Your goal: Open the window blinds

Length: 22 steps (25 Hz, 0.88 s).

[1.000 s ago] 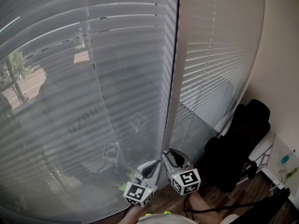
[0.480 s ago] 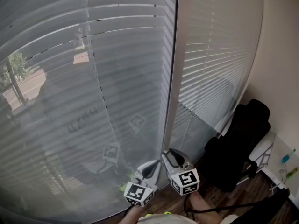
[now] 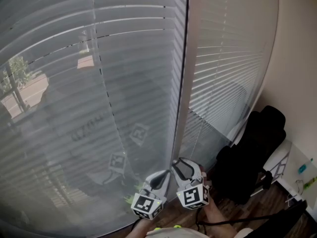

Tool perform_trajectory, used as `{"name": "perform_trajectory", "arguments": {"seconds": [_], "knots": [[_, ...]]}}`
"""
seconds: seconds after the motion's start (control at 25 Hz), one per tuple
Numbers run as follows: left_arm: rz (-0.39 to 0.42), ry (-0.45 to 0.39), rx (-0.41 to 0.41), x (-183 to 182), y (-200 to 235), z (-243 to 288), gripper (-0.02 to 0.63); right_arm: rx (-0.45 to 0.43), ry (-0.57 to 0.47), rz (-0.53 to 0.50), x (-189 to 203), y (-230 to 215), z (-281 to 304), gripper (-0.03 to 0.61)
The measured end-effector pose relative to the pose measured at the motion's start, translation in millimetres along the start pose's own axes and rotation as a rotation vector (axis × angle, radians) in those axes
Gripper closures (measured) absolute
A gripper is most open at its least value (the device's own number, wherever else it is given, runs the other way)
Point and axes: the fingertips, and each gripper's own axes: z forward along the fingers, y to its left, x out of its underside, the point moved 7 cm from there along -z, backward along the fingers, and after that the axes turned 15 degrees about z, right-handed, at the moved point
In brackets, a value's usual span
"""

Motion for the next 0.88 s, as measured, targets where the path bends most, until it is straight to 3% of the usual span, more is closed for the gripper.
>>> {"name": "perform_trajectory", "arguments": {"seconds": [0.16,0.32,0.88], "knots": [[-0.005,-0.009,0.01,3.1,-1.4,-0.1,0.618,0.012,0.032,-0.072,5.5,1.8,5.8,0.429],[-0.005,-0.01,0.012,2.9,-1.8,-0.4,0.618,0.012,0.027,-0.053,5.1,1.2,6.8,0.443],[-0.004,-0.002,0.007,2.9,-1.2,-0.3,0.618,0.02,-0.008,0.189,8.1,-2.4,6.4,0.446]]}}
